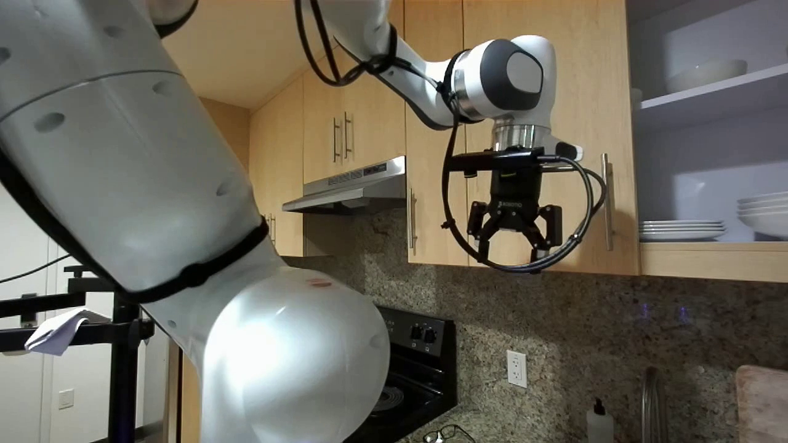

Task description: Close the left door on the open upper cabinet

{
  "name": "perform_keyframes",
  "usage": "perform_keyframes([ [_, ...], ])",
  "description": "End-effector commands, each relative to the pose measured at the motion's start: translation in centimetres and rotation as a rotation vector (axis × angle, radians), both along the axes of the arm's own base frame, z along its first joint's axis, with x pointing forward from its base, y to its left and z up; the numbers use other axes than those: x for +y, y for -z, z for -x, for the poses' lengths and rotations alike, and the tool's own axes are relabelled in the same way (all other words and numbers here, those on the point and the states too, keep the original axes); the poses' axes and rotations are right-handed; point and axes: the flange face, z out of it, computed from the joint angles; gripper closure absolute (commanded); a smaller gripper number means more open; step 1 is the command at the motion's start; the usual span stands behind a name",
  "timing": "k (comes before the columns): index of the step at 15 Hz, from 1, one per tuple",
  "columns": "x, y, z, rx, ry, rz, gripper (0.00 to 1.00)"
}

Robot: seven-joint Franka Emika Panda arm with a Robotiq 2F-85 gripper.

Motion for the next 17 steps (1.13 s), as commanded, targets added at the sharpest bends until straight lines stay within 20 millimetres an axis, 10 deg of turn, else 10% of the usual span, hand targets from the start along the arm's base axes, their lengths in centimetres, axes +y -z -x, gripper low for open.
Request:
perform_keyframes([
  [1, -0.4, 0.2, 3.6, -0.065, 0.099, -0.007, 0.00],
  [10, -2.5, -2.6, 8.7, -0.138, 0.167, 0.113, 0.00],
  [17, -2.2, -2.8, 7.8, -0.137, 0.155, 0.080, 0.00],
])
